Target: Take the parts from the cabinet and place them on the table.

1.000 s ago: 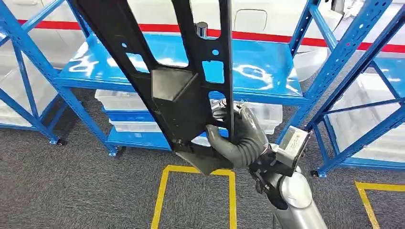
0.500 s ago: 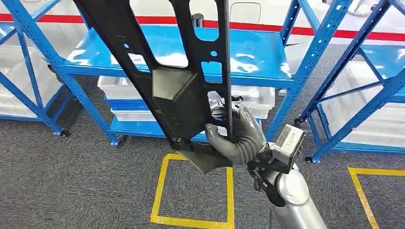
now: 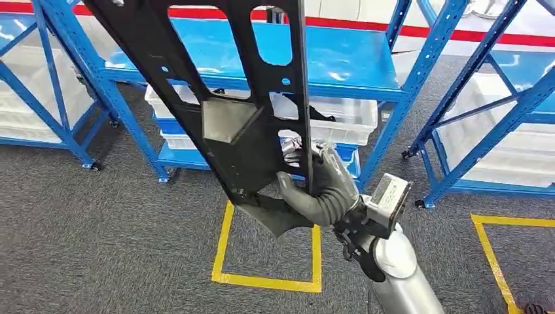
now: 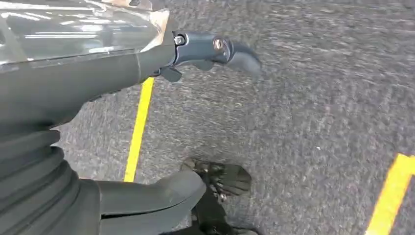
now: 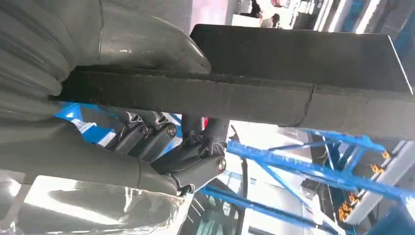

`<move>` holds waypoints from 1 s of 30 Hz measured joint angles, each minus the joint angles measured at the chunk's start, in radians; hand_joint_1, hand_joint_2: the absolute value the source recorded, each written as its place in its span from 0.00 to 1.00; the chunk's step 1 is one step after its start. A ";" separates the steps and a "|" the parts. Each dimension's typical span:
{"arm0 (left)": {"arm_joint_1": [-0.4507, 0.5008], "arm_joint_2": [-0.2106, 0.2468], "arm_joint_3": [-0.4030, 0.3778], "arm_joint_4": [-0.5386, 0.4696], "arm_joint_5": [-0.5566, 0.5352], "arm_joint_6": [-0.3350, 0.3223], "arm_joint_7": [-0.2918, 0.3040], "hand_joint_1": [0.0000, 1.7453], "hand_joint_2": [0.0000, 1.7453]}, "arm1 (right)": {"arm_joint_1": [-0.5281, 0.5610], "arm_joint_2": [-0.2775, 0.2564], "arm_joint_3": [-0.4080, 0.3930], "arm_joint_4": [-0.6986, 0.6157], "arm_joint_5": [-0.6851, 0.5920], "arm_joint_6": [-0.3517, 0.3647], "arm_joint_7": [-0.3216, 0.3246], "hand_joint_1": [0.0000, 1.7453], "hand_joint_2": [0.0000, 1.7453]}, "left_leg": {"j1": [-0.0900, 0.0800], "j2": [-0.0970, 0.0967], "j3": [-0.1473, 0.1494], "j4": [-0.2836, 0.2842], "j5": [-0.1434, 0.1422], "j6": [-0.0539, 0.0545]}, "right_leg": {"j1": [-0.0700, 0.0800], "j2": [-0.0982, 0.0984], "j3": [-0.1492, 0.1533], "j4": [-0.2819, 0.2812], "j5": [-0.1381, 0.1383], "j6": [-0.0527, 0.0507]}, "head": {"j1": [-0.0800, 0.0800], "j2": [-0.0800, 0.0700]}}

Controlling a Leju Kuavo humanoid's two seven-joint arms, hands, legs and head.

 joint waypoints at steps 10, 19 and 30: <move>0.000 0.006 0.005 0.000 0.000 -0.031 -0.011 0.00 1.00 | -0.002 -0.003 0.011 0.010 0.027 -0.022 -0.022 1.00 1.00 | -0.012 -0.005 -0.153 0.007 0.128 0.004 | 0.001 0.027 0.163 0.040 -0.140 -0.005 | 0.000 0.000; 0.007 0.015 0.005 0.000 -0.017 -0.036 -0.018 0.00 1.00 | 0.003 0.006 0.027 -0.004 0.069 -0.033 -0.031 1.00 1.00 | -0.006 -0.011 -0.227 0.212 -0.033 -0.048 | -0.004 -0.021 0.164 -0.041 -0.123 -0.067 | -0.006 0.000; 0.005 0.024 -0.006 0.000 -0.050 -0.076 -0.026 0.00 1.00 | 0.022 0.009 0.042 -0.021 0.086 -0.045 -0.042 1.00 1.00 | -0.010 0.046 -0.071 0.028 0.038 -0.017 | 0.013 -0.128 0.149 -0.026 -0.120 -0.022 | -0.005 0.000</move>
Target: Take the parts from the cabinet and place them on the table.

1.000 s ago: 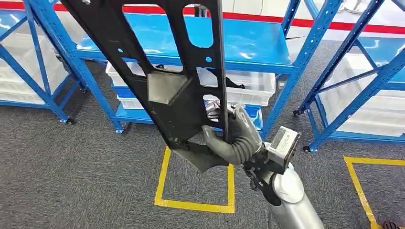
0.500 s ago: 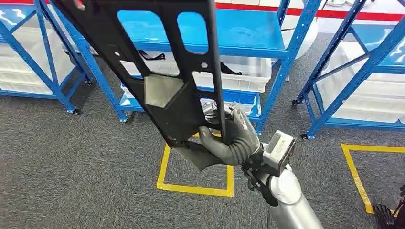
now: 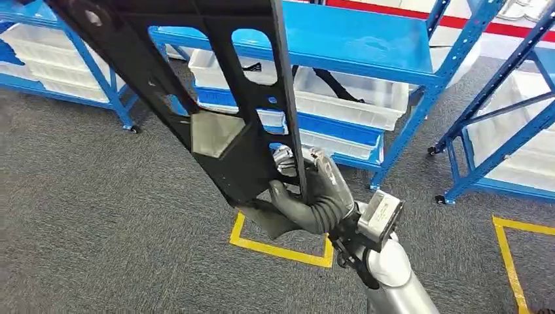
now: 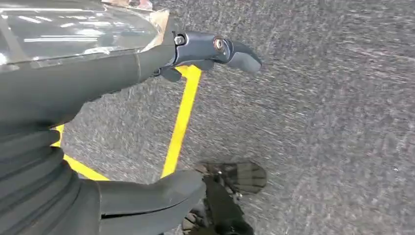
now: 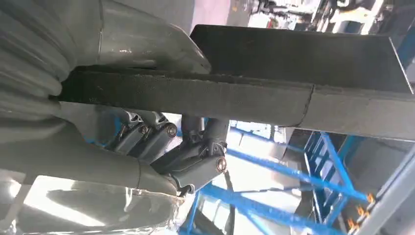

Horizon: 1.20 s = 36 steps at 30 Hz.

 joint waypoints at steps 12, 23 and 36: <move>-0.012 0.007 -0.018 0.000 -0.012 -0.014 0.000 0.00 1.00 | 0.017 -0.001 0.010 -0.016 0.009 -0.004 0.001 1.00 1.00 | -0.007 -0.155 -0.022 -0.004 0.034 0.015 | -0.010 0.197 -0.050 0.024 0.013 0.000 | 0.004 0.000; -0.006 0.010 -0.023 0.000 -0.013 -0.014 0.000 0.00 1.00 | 0.019 0.008 0.010 -0.022 0.010 -0.005 0.001 1.00 1.00 | 0.006 -0.049 -0.142 0.264 -0.083 -0.031 | -0.007 0.074 -0.052 0.020 0.033 -0.039 | -0.003 0.000; -0.055 0.026 -0.043 -0.007 -0.040 -0.047 0.020 0.00 1.00 | 0.005 0.010 0.042 -0.045 0.034 -0.003 0.005 1.00 1.00 | -0.007 -0.074 -0.011 -0.020 0.030 0.043 | 0.000 0.132 -0.189 0.316 -0.108 -0.023 | 0.005 0.000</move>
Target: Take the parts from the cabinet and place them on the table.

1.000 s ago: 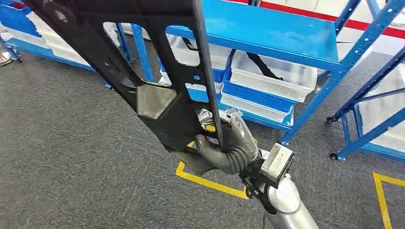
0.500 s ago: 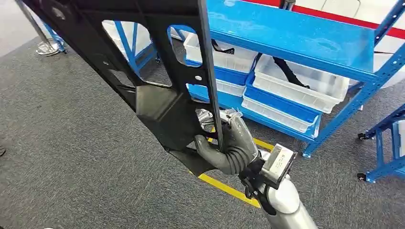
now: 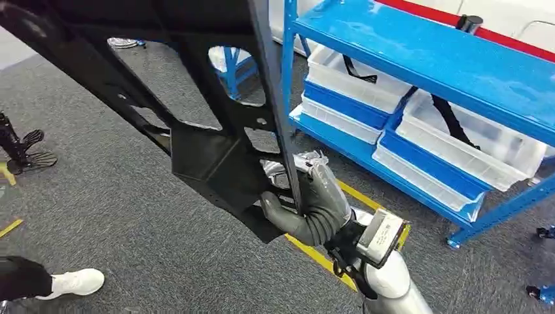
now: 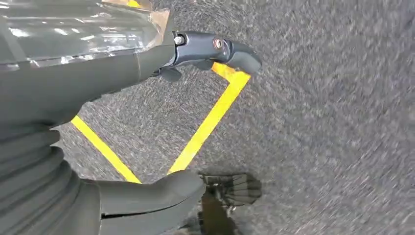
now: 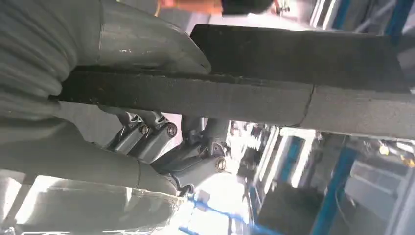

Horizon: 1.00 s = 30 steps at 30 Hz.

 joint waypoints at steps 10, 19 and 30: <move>0.011 -0.009 -0.003 0.000 0.005 -0.034 0.003 0.00 1.00 | -0.002 -0.035 0.042 -0.024 -0.056 0.006 -0.006 1.00 1.00 | 0.005 -0.130 -0.026 0.003 0.025 -0.047 | -0.012 0.056 0.127 -0.287 0.140 0.013 | -0.002 0.000; 0.008 0.007 -0.014 -0.001 -0.008 -0.036 -0.012 0.00 1.00 | 0.040 -0.051 0.048 -0.059 -0.070 -0.018 -0.049 1.00 1.00 | 0.011 0.035 -0.089 0.186 -0.060 -0.064 | -0.006 -0.072 0.130 -0.292 0.139 -0.012 | -0.009 0.000; 0.004 0.026 -0.016 -0.002 -0.005 -0.020 -0.026 0.00 1.00 | 0.085 -0.056 0.053 -0.081 -0.060 -0.003 -0.072 1.00 1.00 | -0.002 0.006 0.013 0.000 -0.013 -0.001 | -0.003 -0.002 0.026 -0.059 0.023 0.005 | -0.003 0.000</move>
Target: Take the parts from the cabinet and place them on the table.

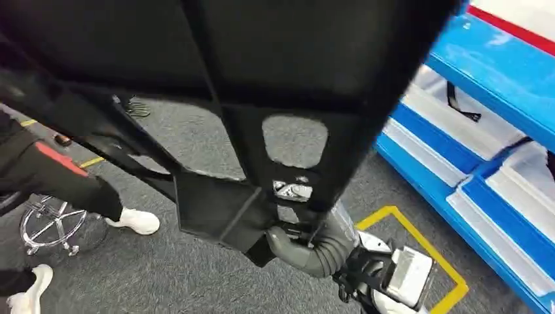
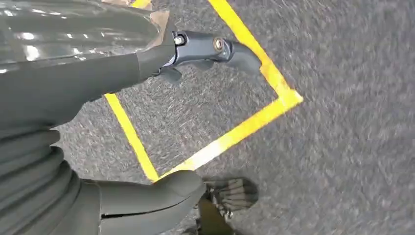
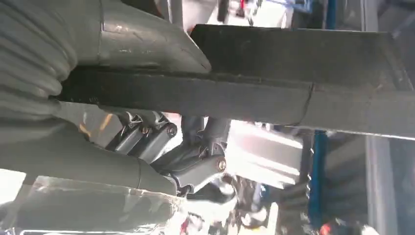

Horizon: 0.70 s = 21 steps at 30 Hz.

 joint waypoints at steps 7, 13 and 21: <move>0.005 0.000 0.000 0.000 0.000 0.000 0.000 0.00 1.00 | 0.010 -0.005 0.005 0.000 0.000 0.000 0.000 1.00 1.00 | -0.004 -0.105 -0.002 0.012 0.000 -0.012 | -0.010 0.089 0.087 -0.225 0.115 0.033 | 0.000 0.000; 0.018 0.000 -0.003 0.001 0.000 0.001 0.004 0.00 1.00 | 0.007 0.004 0.007 -0.001 -0.005 0.011 0.002 1.00 1.00 | -0.003 -0.056 -0.036 0.050 -0.024 -0.044 | -0.012 0.017 0.093 -0.235 0.130 -0.013 | -0.005 0.000; 0.027 -0.003 -0.003 0.003 -0.006 0.009 0.055 0.00 1.00 | -0.010 0.022 0.040 0.030 -0.032 0.049 0.036 1.00 1.00 | 0.013 0.055 -0.035 0.083 -0.018 -0.057 | 0.000 -0.093 0.099 -0.235 0.120 -0.024 | -0.006 0.000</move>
